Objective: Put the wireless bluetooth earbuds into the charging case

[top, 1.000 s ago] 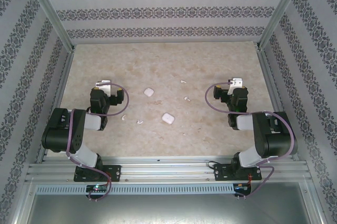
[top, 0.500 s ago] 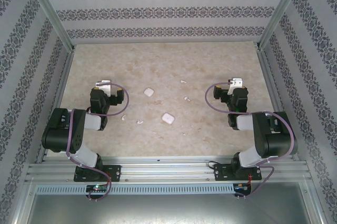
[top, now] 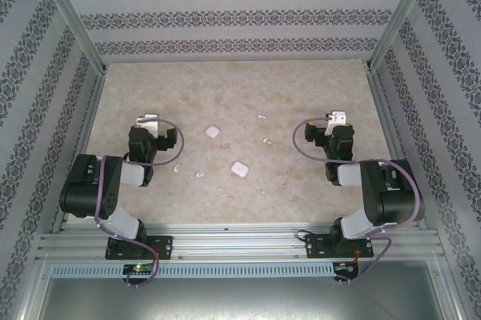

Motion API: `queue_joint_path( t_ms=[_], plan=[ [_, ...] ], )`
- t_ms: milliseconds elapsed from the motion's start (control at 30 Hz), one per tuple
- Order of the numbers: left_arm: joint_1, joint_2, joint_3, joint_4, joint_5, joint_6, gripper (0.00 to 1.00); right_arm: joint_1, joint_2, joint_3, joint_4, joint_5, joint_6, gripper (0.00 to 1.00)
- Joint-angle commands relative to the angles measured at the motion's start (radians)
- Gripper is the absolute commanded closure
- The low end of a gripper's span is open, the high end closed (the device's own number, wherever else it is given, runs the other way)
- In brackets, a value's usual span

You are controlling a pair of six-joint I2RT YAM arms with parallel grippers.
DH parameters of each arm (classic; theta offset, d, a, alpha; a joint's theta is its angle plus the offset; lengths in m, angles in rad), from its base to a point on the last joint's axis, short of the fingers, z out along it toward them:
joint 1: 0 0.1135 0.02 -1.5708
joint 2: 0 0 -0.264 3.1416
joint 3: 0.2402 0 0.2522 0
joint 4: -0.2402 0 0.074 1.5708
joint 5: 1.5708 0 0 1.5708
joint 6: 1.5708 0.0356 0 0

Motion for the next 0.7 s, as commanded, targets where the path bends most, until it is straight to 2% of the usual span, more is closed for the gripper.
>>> queue_joint_path(
  t_ms=[0,100,200,333,433,567,667],
  plan=[
    [0.013,-0.004,0.012,-0.014,0.006,-0.017,0.0,0.0,-0.012,0.014,0.008,-0.028,-0.02,0.02],
    [0.013,-0.021,0.025,-0.051,-0.009,-0.022,0.0,0.011,-0.042,0.027,-0.038,-0.043,-0.041,0.02],
    [0.013,-0.114,0.049,-0.17,-0.062,-0.042,0.0,0.034,-0.126,0.045,-0.143,-0.018,-0.054,0.02],
    [0.013,-0.253,0.053,-0.28,-0.139,-0.077,0.0,0.06,-0.273,0.15,-0.485,-0.023,-0.01,0.02],
    [0.014,-0.313,0.072,-0.364,-0.189,-0.118,0.0,0.111,-0.329,0.215,-0.694,0.001,0.016,0.02],
    [0.014,-0.394,0.178,-0.651,-0.16,-0.171,0.0,0.235,-0.367,0.297,-0.944,0.037,0.042,0.02],
    [0.013,-0.434,0.265,-0.88,-0.108,-0.223,0.0,0.339,-0.354,0.36,-1.099,0.006,0.098,0.02]
  ],
)
